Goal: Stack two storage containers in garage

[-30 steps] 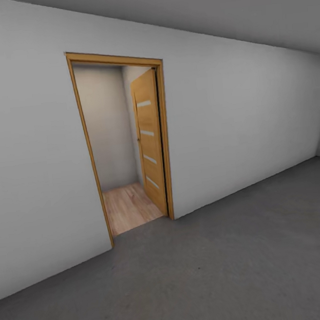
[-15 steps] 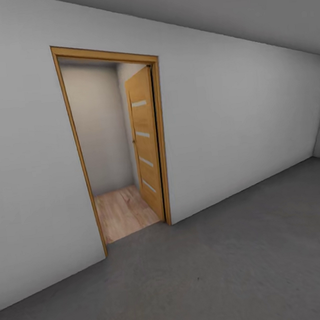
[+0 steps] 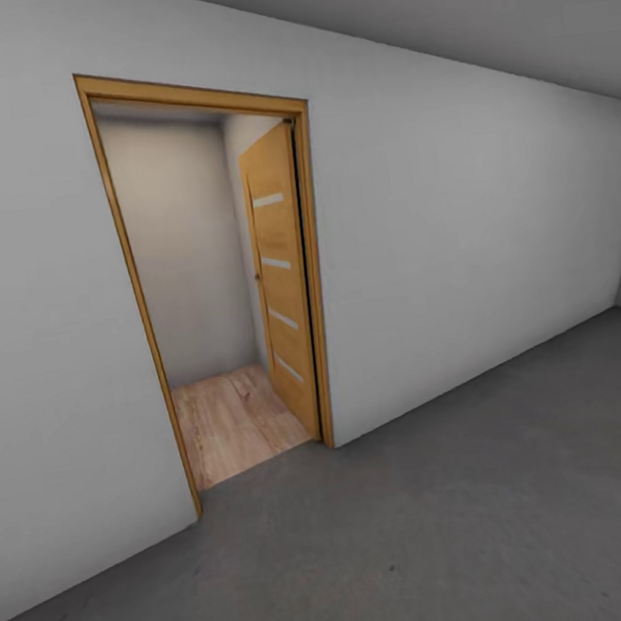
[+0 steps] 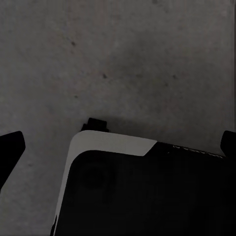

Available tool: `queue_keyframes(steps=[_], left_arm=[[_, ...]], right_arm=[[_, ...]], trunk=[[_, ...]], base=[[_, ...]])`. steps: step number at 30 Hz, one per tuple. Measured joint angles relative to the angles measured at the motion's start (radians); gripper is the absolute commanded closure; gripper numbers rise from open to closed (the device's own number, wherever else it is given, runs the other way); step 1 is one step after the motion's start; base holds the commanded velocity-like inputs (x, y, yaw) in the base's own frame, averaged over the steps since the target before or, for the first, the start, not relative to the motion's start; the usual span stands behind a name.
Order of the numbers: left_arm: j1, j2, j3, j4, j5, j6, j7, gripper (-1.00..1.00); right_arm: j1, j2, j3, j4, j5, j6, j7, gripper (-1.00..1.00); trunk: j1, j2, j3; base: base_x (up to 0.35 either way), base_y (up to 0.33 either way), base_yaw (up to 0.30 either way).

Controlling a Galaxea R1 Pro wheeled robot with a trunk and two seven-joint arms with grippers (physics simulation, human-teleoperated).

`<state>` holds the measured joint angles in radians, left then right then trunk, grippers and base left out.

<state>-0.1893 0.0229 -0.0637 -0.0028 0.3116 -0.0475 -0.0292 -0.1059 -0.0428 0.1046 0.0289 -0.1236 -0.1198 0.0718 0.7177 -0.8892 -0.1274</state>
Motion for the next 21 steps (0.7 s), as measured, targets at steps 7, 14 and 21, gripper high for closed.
queue_keyframes(steps=[7, 14, 21], left_arm=[[0.000, 0.001, 0.000, 0.000, 0.001, -0.002, 0.000, -1.00], [0.000, 0.004, 0.000, 0.000, 0.001, -0.009, 0.000, -1.00], [0.000, 0.005, 0.001, 0.000, 0.002, -0.010, 0.001, -1.00]], right_arm=[[0.000, 0.001, -0.001, -0.001, 0.001, 0.000, 0.000, -1.00], [0.000, 0.004, -0.002, -0.001, -0.001, 0.004, -0.002, -1.00], [0.000, 0.004, -0.003, 0.000, -0.004, 0.004, -0.003, -1.00]], trunk=[[0.000, 0.000, 0.000], [0.000, 0.000, 0.000], [0.000, 0.000, 0.000]], base=[[0.326, 0.000, 0.000], [0.326, 0.000, 0.000], [0.325, 0.000, 0.000]])
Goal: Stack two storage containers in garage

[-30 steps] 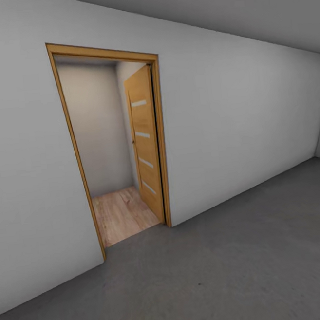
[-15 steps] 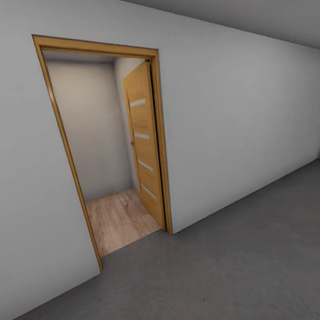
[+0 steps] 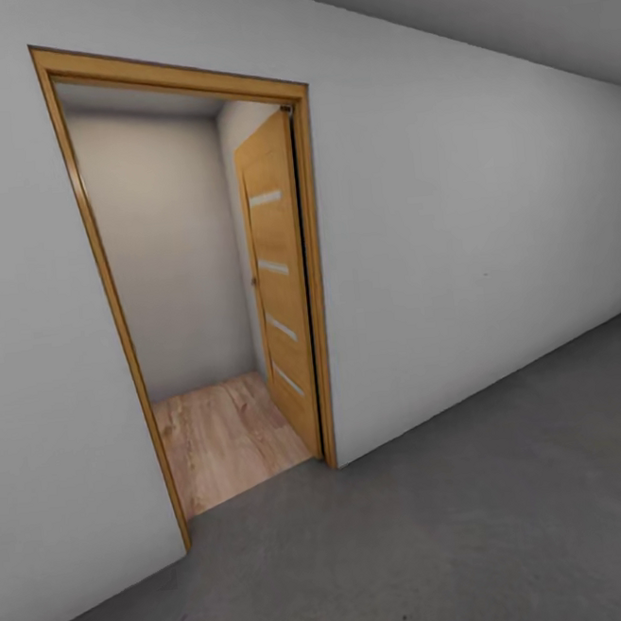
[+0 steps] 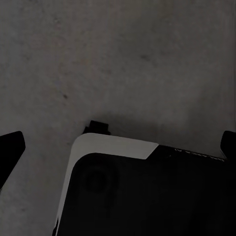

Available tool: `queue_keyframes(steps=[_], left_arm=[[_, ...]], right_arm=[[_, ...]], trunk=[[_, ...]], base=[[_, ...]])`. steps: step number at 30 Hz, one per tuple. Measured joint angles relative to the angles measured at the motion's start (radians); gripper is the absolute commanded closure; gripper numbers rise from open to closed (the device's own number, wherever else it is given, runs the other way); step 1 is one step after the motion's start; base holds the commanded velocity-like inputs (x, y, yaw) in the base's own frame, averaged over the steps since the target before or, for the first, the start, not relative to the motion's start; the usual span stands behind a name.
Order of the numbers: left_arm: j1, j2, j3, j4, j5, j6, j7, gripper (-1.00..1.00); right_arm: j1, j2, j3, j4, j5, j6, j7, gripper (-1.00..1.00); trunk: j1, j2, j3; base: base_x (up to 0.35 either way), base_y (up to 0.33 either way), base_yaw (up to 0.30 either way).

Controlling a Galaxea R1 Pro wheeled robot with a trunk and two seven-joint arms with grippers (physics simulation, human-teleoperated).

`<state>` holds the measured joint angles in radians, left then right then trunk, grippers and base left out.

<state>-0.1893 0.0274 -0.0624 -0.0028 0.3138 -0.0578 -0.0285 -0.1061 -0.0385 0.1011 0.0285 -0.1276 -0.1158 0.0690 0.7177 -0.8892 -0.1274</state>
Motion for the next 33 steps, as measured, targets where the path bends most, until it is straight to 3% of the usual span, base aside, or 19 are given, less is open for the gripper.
queue_keyframes(steps=[14, 33], left_arm=[[0.000, 0.002, 0.001, 0.000, 0.001, 0.000, 0.001, -1.00], [0.000, -0.003, 0.000, 0.000, 0.001, 0.000, 0.000, -1.00]], right_arm=[[0.000, 0.005, -0.001, 0.001, 0.000, 0.002, 0.001, -1.00], [0.000, 0.000, -0.002, 0.001, -0.002, -0.003, 0.000, -1.00]], trunk=[[0.000, 0.000, 0.000], [0.000, 0.000, 0.000]], base=[[0.326, 0.000, 0.011], [0.325, 0.000, 0.227]])
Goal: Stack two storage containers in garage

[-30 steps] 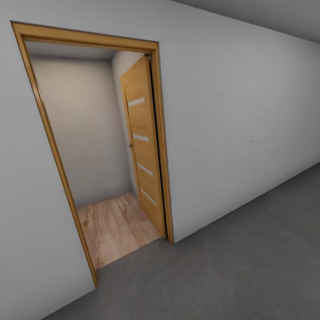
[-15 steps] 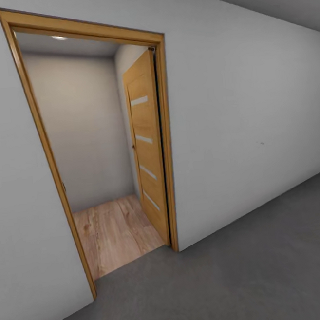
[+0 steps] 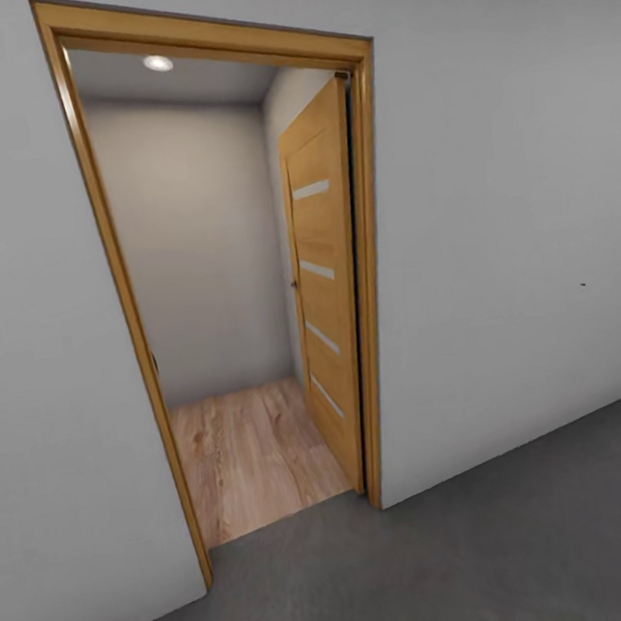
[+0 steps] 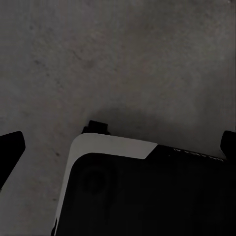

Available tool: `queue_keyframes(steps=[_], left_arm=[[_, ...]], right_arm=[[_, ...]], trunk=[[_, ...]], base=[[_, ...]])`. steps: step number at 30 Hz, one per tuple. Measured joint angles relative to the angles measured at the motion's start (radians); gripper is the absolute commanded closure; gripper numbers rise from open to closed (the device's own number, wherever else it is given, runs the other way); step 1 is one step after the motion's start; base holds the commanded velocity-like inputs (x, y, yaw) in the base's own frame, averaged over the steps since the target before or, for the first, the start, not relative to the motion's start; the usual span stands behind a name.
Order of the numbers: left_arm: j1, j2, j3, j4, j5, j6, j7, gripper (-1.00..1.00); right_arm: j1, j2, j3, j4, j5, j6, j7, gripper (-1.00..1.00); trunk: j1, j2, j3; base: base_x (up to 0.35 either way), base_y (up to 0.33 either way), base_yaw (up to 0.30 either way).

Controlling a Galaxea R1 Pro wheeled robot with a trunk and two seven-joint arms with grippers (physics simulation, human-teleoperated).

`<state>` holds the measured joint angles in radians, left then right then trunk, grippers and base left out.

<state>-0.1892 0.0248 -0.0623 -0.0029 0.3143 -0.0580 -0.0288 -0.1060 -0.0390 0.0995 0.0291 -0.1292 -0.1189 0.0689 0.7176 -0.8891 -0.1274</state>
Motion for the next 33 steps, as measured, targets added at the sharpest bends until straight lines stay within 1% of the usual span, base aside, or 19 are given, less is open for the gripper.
queue_keyframes(steps=[14, 23, 27, 33], left_arm=[[0.000, 0.000, 0.000, 0.000, 0.000, 0.000, 0.000, -1.00], [0.000, -0.002, 0.000, 0.000, 0.000, 0.000, 0.000, -1.00], [0.000, -0.001, 0.001, 0.000, 0.000, 0.000, 0.000, -1.00], [0.000, 0.000, 0.001, 0.000, 0.000, 0.000, 0.000, -1.00]], right_arm=[[0.000, -0.004, 0.006, 0.000, 0.005, 0.001, 0.001, -1.00], [0.000, 0.004, 0.000, -0.001, 0.001, 0.005, 0.001, -1.00], [0.000, -0.001, -0.003, 0.000, -0.001, 0.000, 0.000, -1.00], [0.000, -0.002, -0.003, 0.000, -0.004, -0.001, 0.000, -1.00]], trunk=[[0.000, 0.000, 0.000], [0.000, 0.000, 0.000], [0.000, 0.000, 0.000], [0.000, 0.000, 0.000]], base=[[0.325, 0.000, 0.007], [0.326, 0.000, 0.001], [0.326, 0.000, 0.155], [0.326, 0.000, 0.245]])
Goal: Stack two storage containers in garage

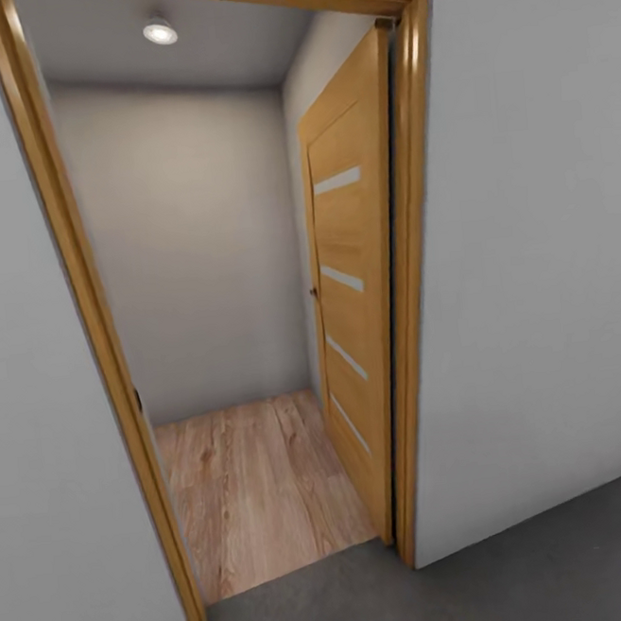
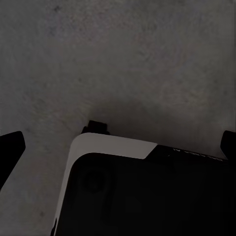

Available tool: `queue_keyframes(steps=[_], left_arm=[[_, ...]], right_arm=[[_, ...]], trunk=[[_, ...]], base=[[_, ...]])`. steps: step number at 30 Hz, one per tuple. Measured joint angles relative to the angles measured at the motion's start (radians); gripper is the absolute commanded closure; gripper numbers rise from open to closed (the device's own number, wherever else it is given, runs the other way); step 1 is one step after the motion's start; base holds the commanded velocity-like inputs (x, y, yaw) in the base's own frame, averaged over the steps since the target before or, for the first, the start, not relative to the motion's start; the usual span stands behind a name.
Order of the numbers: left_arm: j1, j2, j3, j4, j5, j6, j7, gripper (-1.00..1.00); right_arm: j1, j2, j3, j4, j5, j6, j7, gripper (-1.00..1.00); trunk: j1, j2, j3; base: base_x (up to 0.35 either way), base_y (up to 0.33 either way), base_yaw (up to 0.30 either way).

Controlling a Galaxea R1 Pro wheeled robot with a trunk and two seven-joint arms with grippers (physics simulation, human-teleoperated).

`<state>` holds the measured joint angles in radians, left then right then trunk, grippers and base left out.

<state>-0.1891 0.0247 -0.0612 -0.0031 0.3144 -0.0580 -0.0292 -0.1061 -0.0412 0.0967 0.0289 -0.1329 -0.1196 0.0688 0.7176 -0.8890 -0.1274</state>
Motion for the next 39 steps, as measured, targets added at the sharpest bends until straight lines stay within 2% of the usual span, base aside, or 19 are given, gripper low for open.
queue_keyframes(steps=[11, 27, 39], left_arm=[[0.000, 0.001, -0.001, 0.000, 0.000, 0.000, 0.000, -1.00], [0.000, 0.001, 0.000, 0.000, 0.000, 0.005, 0.000, -1.00], [0.000, 0.004, 0.000, 0.000, 0.000, 0.006, 0.000, -1.00]], right_arm=[[0.000, -0.002, -0.001, 0.000, 0.000, -0.001, 0.000, -1.00], [0.000, -0.006, 0.009, 0.000, 0.010, 0.001, 0.000, -1.00], [0.000, 0.000, 0.007, 0.000, 0.009, 0.002, 0.000, -1.00]], trunk=[[0.000, 0.000, 0.000], [0.000, 0.000, 0.000], [0.000, 0.000, 0.000]], base=[[0.326, 0.000, 0.221], [0.326, 0.000, 0.009], [0.325, 0.000, 0.002]])
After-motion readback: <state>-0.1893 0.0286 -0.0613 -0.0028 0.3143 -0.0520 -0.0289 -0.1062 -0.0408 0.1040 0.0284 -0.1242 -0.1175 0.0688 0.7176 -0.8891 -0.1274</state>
